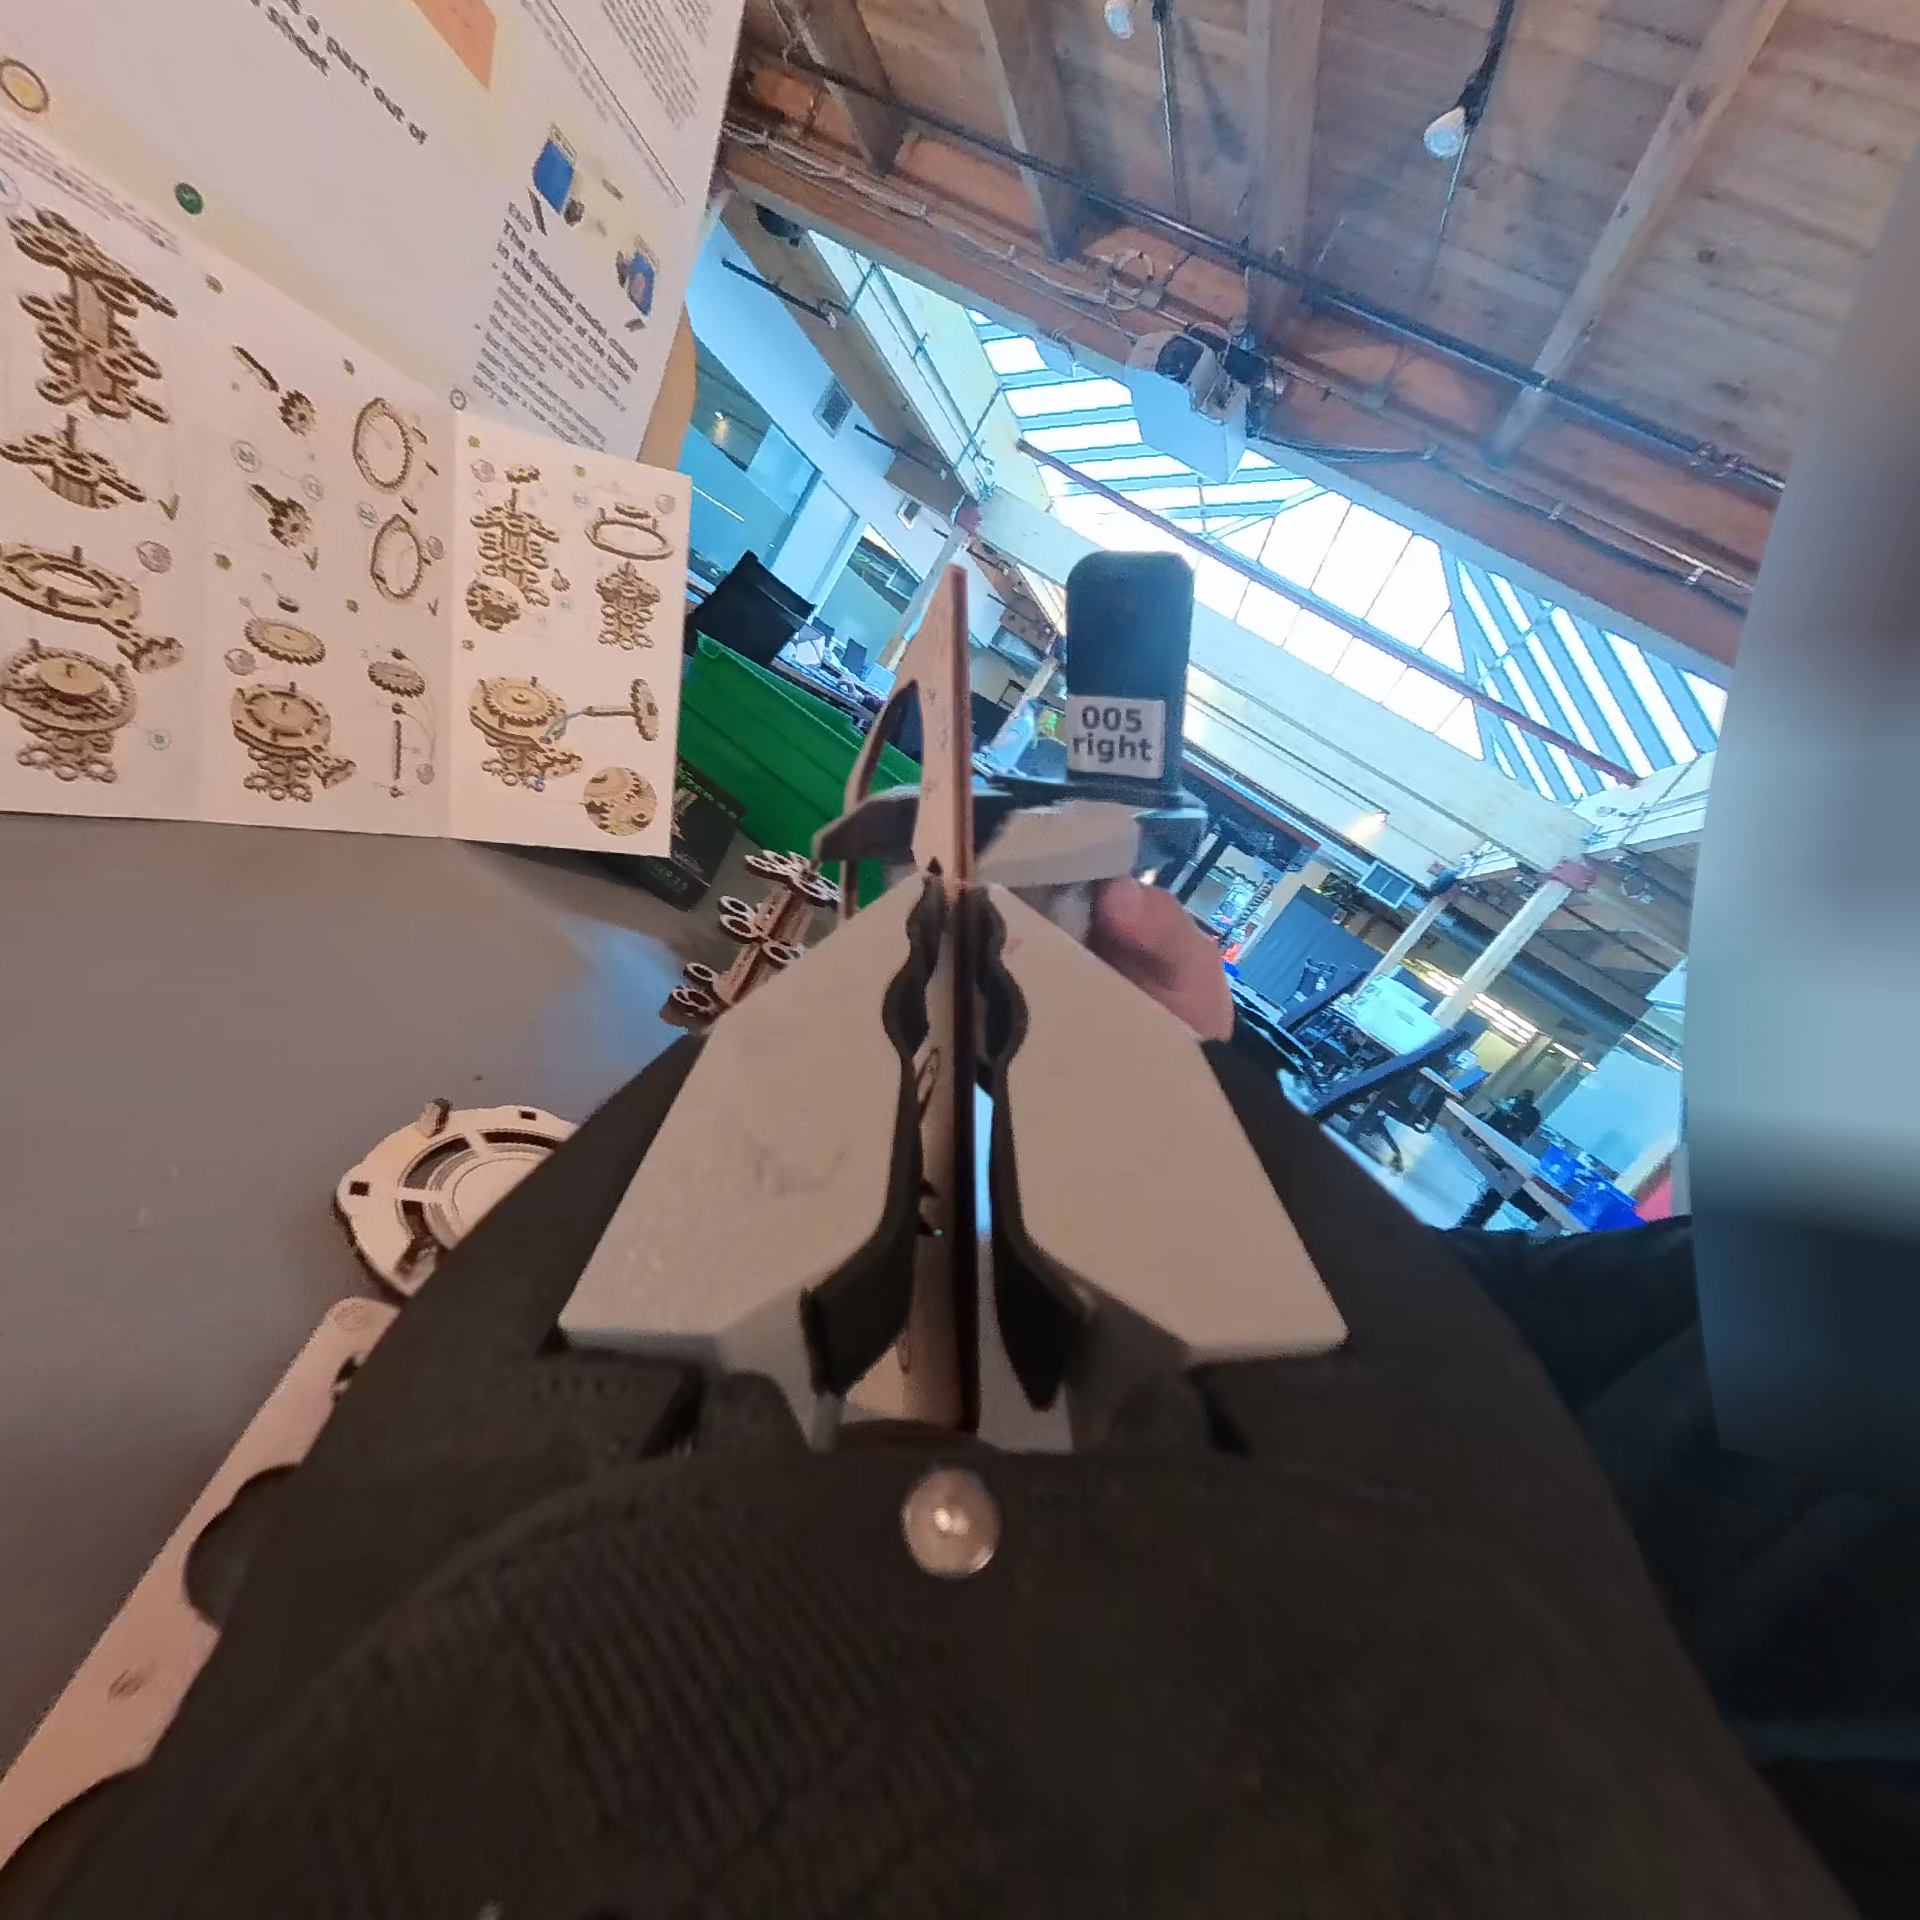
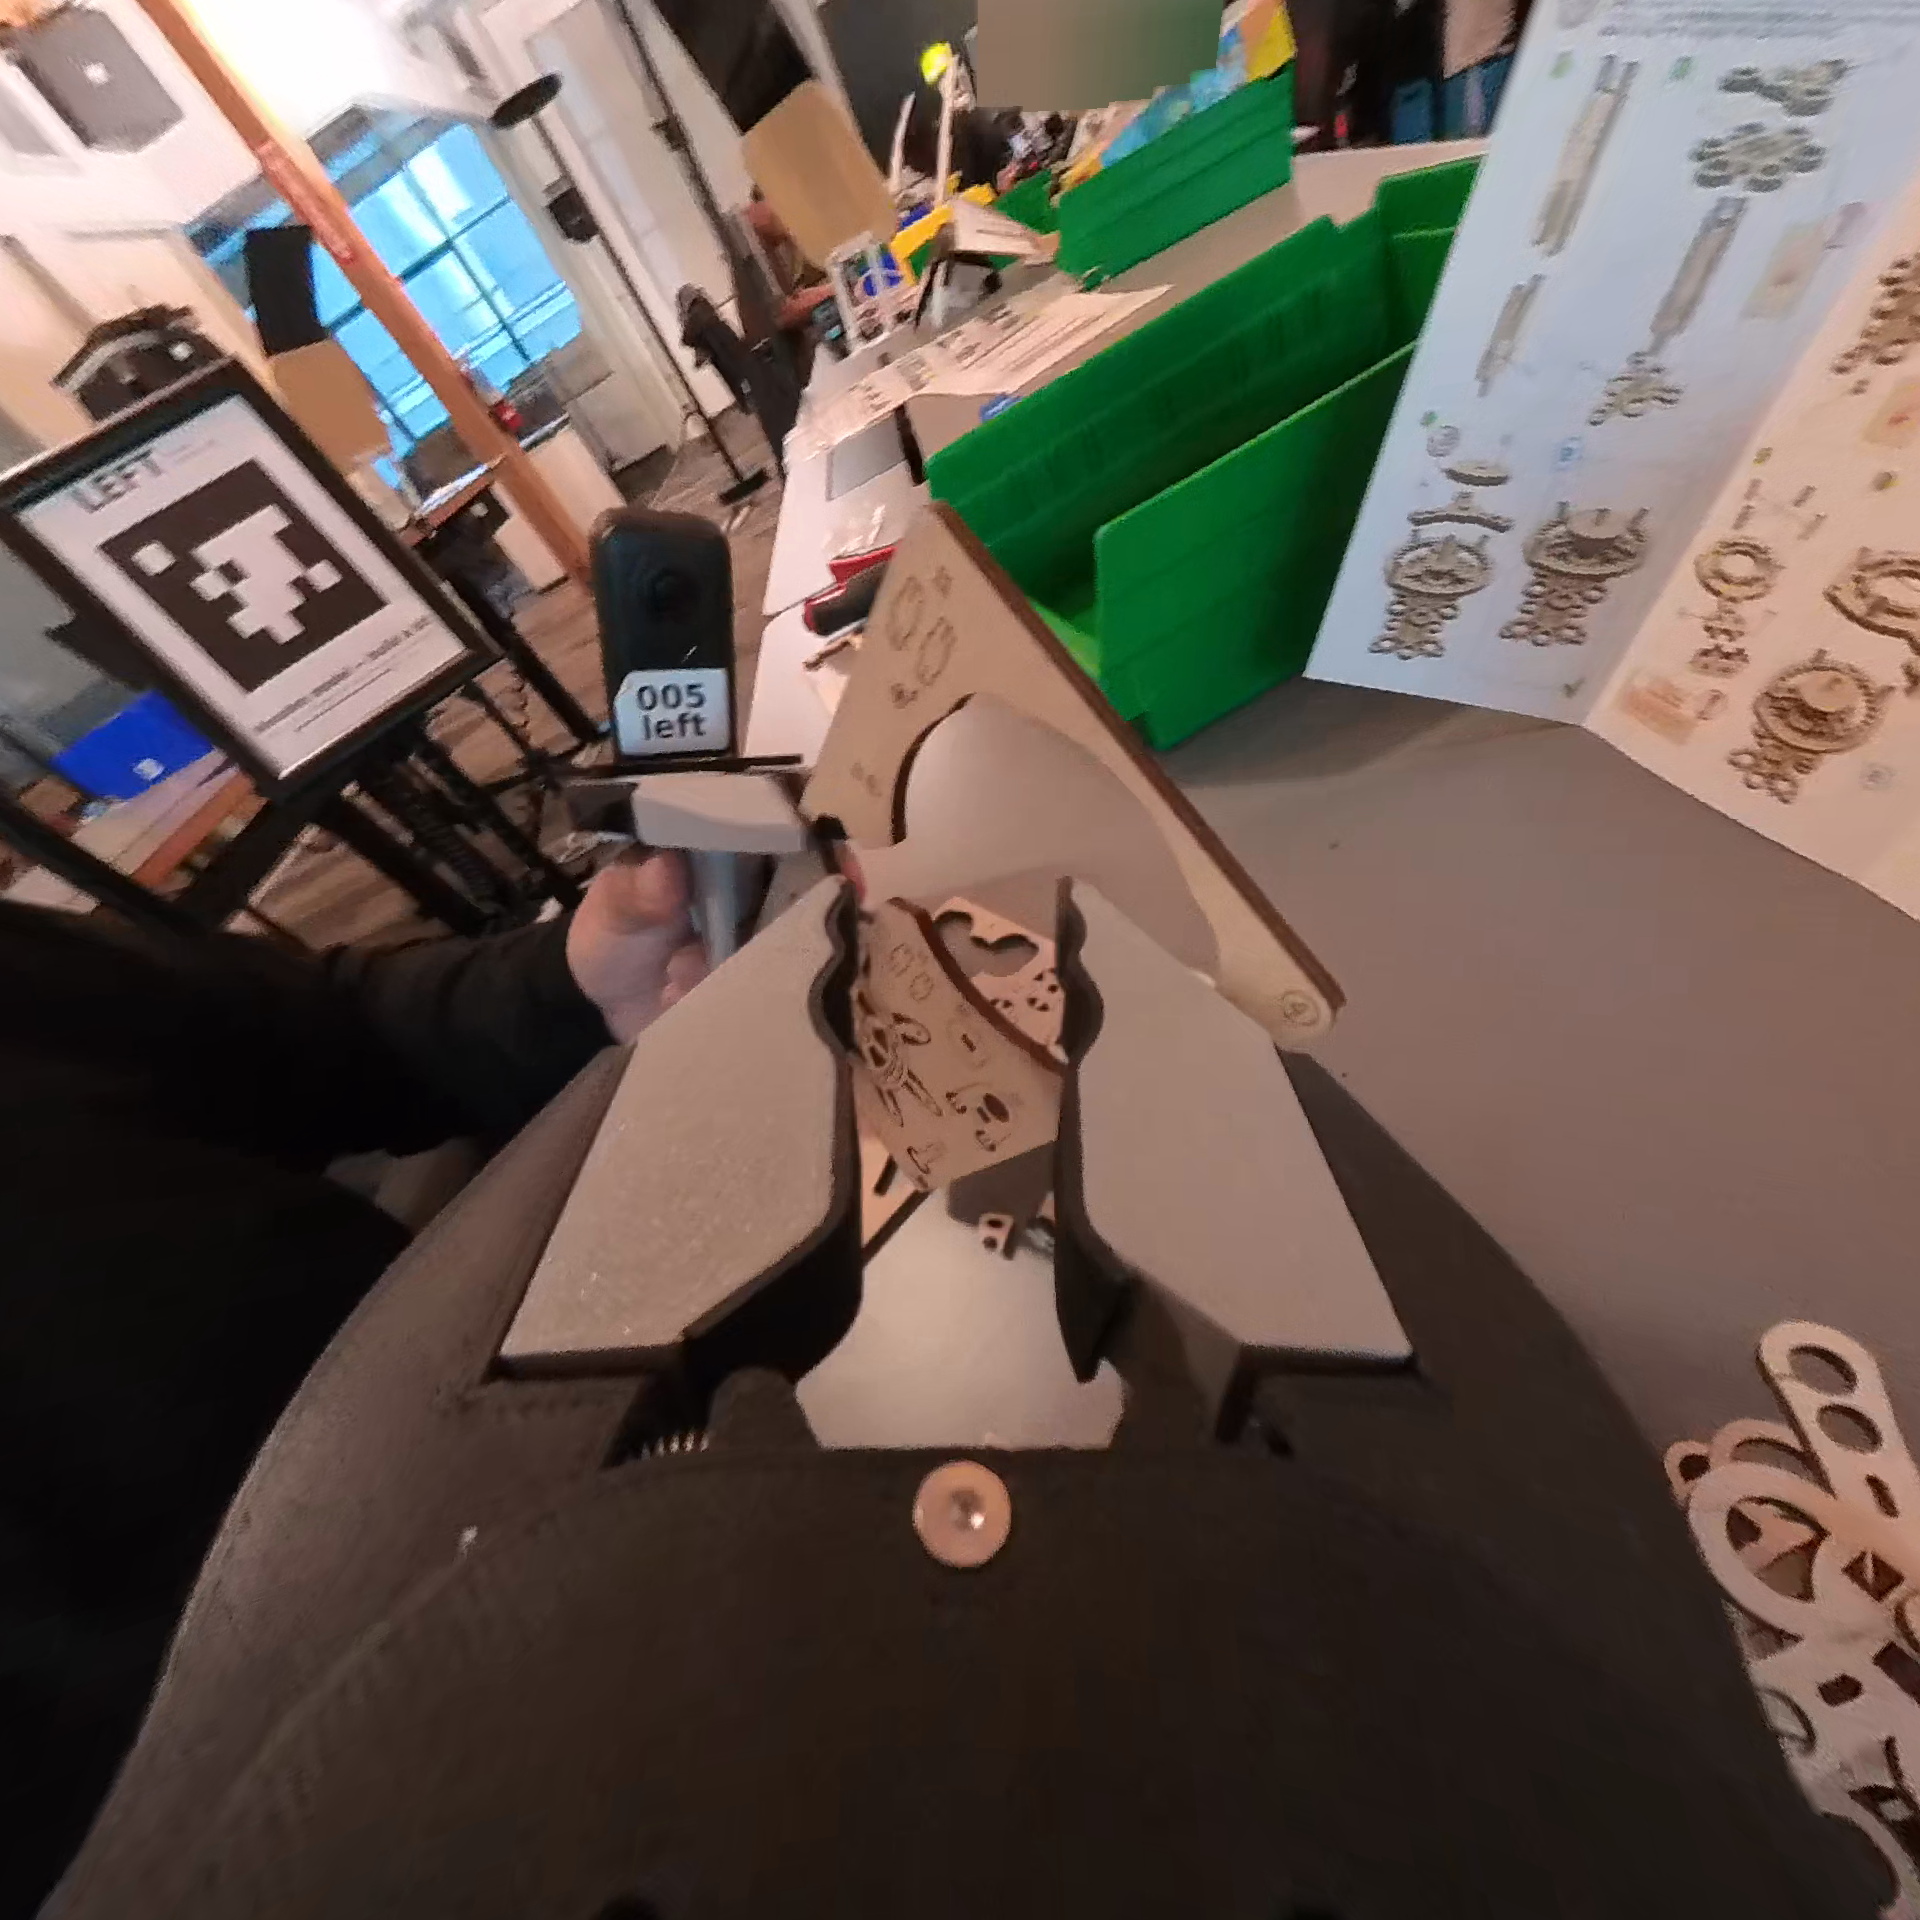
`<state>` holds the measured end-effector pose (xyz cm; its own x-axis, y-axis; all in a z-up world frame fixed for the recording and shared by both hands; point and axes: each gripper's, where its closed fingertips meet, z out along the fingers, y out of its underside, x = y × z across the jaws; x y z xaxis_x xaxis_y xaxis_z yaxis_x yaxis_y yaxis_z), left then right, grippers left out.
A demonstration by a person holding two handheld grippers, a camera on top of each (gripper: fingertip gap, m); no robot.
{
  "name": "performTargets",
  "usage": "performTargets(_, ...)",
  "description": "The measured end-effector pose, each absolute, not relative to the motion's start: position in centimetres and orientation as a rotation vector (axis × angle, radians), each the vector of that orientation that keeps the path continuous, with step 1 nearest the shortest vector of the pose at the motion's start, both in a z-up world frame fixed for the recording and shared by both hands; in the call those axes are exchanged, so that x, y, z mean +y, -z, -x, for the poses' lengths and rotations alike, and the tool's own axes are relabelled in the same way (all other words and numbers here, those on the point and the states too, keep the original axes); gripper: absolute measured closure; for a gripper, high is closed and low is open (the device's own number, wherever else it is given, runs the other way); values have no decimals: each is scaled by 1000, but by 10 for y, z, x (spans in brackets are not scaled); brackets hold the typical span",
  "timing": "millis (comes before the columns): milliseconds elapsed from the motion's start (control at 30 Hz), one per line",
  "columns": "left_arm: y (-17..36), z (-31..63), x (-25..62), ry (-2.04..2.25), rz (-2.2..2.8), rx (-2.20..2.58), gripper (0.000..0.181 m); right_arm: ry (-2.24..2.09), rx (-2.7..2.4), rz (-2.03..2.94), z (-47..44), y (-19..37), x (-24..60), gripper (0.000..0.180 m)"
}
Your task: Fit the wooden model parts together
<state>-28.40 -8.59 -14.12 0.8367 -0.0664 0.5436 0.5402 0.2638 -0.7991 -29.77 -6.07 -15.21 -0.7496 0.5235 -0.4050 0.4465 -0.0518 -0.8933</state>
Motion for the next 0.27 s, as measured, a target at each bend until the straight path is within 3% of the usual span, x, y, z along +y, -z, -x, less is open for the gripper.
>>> performTargets(267, 139, 279, -84, 544, 1211, -410, 177, -2061, -2046, 1076, 300, 148, -66, 152)
